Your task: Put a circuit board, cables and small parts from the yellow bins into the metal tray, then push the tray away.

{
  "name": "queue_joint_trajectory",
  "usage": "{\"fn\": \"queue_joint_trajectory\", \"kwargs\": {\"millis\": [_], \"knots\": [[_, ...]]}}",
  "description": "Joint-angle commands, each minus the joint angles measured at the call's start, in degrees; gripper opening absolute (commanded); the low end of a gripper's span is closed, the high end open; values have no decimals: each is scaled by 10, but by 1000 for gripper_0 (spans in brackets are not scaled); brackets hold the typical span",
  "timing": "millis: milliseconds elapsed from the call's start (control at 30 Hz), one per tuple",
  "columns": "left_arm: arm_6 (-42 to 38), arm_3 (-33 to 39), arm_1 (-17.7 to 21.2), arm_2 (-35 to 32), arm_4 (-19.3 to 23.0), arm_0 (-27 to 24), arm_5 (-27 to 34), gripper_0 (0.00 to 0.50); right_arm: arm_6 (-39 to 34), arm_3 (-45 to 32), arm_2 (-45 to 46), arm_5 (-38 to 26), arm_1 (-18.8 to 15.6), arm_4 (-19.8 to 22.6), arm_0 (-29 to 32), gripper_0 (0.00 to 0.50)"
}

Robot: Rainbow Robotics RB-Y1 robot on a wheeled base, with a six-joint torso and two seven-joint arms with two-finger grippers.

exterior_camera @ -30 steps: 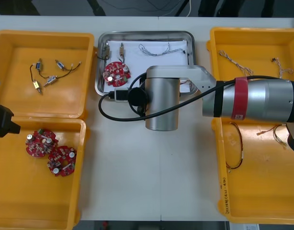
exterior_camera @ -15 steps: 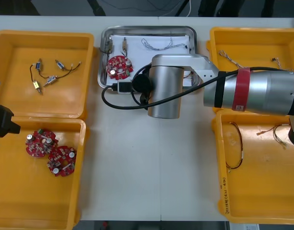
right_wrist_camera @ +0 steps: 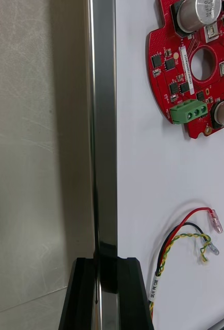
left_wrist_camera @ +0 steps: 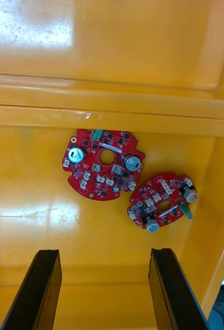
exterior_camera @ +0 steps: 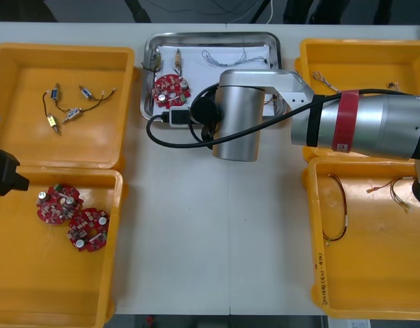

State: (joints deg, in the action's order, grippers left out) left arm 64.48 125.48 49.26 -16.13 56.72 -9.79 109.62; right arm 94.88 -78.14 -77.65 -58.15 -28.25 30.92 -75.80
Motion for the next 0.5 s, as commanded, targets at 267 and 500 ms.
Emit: {"fn": "queue_joint_trajectory", "kwargs": {"millis": [267, 500], "knots": [[38, 15, 26, -19, 4, 13, 4, 500, 31, 7, 39, -8, -9, 40, -35, 500], [38, 15, 26, -19, 4, 13, 4, 500, 38, -18, 78, -86, 3, 56, -35, 500]]}}
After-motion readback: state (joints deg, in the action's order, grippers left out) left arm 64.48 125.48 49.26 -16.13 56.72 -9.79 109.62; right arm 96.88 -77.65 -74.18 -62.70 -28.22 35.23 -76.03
